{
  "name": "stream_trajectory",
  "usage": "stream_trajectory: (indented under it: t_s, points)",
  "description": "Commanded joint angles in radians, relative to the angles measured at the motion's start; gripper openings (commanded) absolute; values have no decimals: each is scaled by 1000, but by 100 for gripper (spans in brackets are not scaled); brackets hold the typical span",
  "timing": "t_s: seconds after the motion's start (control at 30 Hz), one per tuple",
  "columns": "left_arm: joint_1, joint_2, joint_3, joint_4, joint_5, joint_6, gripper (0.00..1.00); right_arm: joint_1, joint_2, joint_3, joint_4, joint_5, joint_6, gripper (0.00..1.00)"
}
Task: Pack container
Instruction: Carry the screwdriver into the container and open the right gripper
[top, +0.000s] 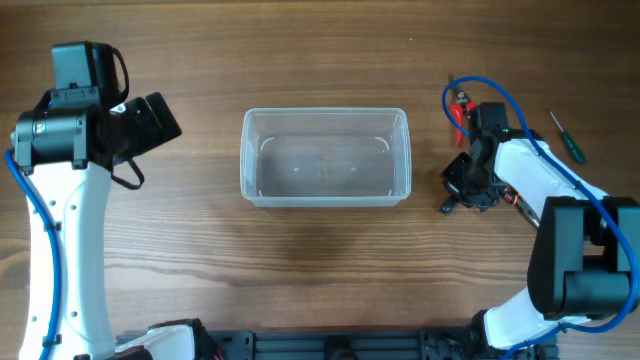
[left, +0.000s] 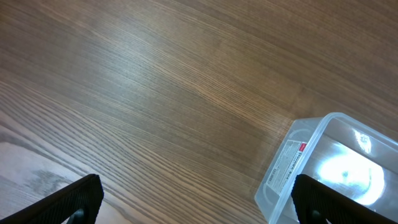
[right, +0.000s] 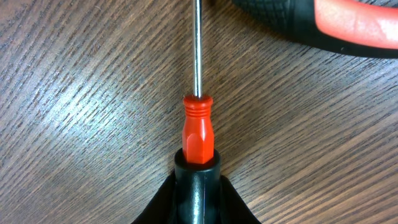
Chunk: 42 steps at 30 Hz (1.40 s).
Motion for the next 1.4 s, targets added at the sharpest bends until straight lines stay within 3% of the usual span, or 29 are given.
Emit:
stream_trajectory:
  t_s: [0.0,0.23,0.4,0.63,0.77,0.87,0.97,1.13,1.37]
  points:
    - [5,6,-2,0,10,-18,100,3,55,-41,8,-39,11,5]
    - [5,6,-2,0,10,-18,100,3,55,-41,13,-39,11,4]
    - [5,6,-2,0,10,-17,100,7,53,-4,44,-39,-123,4]
    - [5,6,-2,0,10,-17,100,27,-53,200,-47,-14,-310,4]
    - [5,6,-2,0,10,-17,100,118,-144,319,-68,-28,-553,4]
    - [5,6,-2,0,10,-18,100,274,-190,386,-85,-163,-979,4]
    - [5,6,-2,-1,10,-18,100,466,-196,389,-117,-168,-1314,4]
    - [5,6,-2,-10,10,-18,100,618,-136,343,-137,-294,-1852,4]
    - [5,6,-2,-12,10,-17,100,624,90,330,-35,-315,-1860,5]
